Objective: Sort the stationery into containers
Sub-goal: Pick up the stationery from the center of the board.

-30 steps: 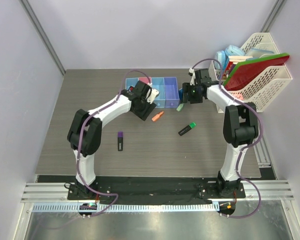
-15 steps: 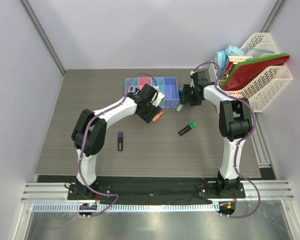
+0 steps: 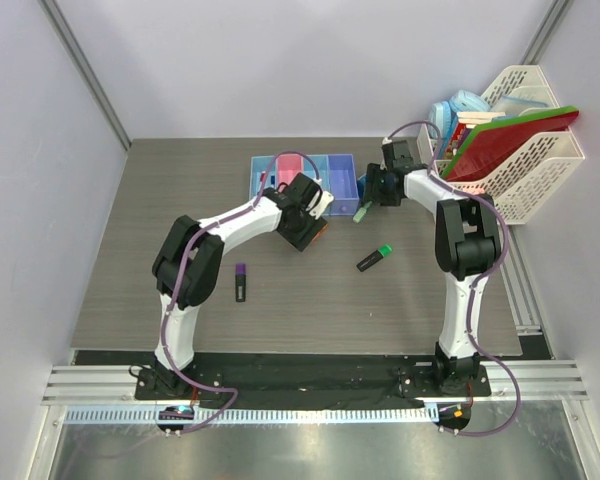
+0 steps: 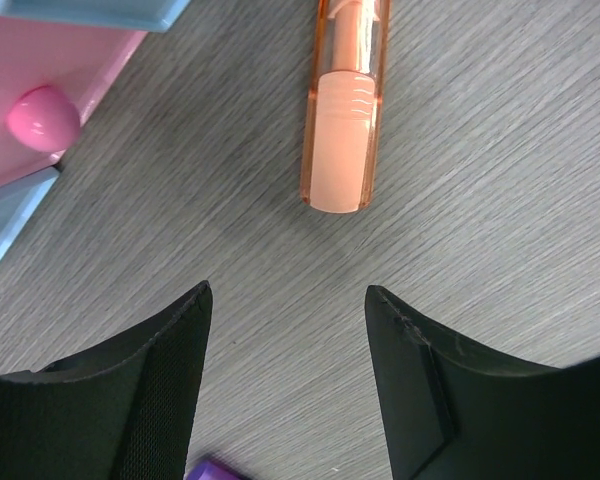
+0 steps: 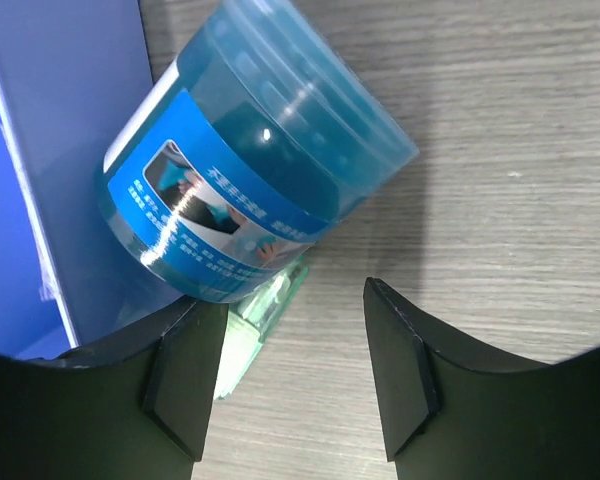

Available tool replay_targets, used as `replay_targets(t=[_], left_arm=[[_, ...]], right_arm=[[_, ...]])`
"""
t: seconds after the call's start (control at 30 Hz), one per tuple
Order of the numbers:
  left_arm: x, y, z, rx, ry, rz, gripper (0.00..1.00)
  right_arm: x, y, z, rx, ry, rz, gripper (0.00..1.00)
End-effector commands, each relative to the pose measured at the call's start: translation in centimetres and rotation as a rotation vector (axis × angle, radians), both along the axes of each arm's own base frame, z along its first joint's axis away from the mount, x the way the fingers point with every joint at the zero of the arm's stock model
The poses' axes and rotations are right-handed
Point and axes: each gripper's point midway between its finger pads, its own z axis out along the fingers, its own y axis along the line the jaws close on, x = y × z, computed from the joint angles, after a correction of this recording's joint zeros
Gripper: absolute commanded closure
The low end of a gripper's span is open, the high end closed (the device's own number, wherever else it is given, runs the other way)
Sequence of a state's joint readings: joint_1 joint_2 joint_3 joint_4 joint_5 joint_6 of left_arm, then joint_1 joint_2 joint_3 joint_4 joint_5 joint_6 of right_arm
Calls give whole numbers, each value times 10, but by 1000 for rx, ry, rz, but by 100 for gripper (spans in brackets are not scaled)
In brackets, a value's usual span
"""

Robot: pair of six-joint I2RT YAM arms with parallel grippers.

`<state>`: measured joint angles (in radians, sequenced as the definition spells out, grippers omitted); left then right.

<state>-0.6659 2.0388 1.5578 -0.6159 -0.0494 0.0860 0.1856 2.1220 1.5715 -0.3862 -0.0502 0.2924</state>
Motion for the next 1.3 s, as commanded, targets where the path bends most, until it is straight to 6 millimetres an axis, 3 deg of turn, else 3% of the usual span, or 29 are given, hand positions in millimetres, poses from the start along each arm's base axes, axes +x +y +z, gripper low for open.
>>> replay_targets(t=[0.0,0.3,0.57,0.83,0.93,1.03,1.27], left_arm=[[13,-17,13,-36,-57,-1,36],[13,-18,11,-30,-59,-4,36],[12,-21,16,-41,-66,-12,36],[8,-24,14,-46,-56,-22,36],[8,-26,14,-53,-53,-23,36],[8,-30,16,-61,-54,-25,36],[9,-36,22,-74,-66,-31,36]], right_arm=[[16,6,13,-39,-84,-38,39],[1,21,3,-86,-65,-10,39],[-15,8,-9,-145,-35,-16,44],[-26,2,4,-172,-36,-6,50],[-32,-3,1,-192,-21,0,53],[-38,-8,-8,-201,4,1,68],[-39,-10,-1,-210,-7,12,86]])
